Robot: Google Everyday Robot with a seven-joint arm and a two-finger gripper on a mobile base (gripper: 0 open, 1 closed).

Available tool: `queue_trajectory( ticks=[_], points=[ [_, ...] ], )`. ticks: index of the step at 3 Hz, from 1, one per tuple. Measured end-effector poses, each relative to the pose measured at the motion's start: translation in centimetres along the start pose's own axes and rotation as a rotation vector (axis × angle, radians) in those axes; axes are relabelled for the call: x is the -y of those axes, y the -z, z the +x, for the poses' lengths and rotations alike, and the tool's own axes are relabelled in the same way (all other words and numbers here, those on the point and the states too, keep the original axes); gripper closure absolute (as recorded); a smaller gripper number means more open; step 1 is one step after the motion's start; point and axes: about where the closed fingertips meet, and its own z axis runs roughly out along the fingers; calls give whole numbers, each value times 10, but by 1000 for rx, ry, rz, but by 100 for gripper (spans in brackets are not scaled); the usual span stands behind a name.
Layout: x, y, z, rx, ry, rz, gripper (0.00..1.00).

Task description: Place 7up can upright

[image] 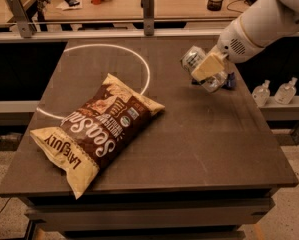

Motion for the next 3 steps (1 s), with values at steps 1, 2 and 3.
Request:
queue_trajectory(
  ticks=[1, 2, 3],
  points=[
    [-13, 20, -1, 221, 27, -48, 100],
    [-33, 56, 17, 385, -6, -109, 100],
    [-54, 91, 39, 526, -54, -140, 100]
  ],
)
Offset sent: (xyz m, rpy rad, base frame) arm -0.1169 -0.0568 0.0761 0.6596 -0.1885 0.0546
